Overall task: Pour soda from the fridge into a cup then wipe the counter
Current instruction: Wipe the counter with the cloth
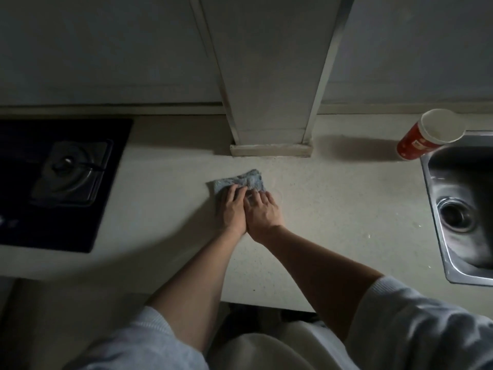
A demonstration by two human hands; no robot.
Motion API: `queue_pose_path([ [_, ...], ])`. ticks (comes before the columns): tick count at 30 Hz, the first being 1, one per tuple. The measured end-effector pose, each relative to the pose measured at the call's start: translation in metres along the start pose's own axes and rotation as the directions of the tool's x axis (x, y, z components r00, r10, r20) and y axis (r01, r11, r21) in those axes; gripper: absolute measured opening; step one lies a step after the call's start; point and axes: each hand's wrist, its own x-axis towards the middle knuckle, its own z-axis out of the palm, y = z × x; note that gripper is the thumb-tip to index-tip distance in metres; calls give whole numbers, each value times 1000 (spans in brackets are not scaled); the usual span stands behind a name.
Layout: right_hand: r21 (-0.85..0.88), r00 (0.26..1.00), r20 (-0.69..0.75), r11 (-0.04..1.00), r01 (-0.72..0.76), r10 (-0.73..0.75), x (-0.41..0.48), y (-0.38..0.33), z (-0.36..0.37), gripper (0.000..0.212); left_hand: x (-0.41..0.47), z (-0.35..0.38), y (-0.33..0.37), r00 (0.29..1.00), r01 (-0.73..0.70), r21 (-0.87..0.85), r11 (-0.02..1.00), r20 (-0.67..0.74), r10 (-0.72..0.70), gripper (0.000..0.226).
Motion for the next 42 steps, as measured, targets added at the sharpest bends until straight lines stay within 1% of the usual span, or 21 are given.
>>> queue_pose_path([
  [4, 39, 1000, -10, 999, -7, 7, -32, -8, 14, 63, -31, 11, -10, 1000, -21, 33, 999, 6, 20, 45],
  [11, 70, 992, 6, 990, -123, 123, -93, -48, 39, 64, -87, 25, -47, 990, -134, 12, 991, 43, 134, 45],
  [14, 61, 987, -11, 986, -158, 159, -117, -70, 48, 67, -111, 24, -62, 984, -174, -6, 985, 47, 174, 45],
  [18, 57, 982, 29, 981, -187, 185, -143, -84, 57, 70, -140, 22, -71, 972, -231, 95, 968, 60, 226, 48],
  [25, 65, 980, 44, 978, -197, 194, -162, -91, 66, 70, -162, 21, -74, 972, -224, 100, 969, 94, 215, 49],
  [33, 13, 989, 70, 992, -128, 127, -171, -72, 67, 71, -168, 27, -66, 977, -205, 184, 961, 102, 189, 49],
  [38, 27, 993, 66, 994, -102, 100, -187, -40, 65, 69, -180, 40, -34, 978, -198, 205, 959, 104, 180, 50],
  [40, 37, 994, 68, 995, -88, 85, -194, -20, 62, 74, -187, 47, -15, 981, -180, 210, 961, 108, 161, 54],
  [42, 34, 995, 69, 996, -80, 78, -202, 1, 58, 82, -192, 56, 5, 982, -172, 223, 959, 111, 151, 68],
])
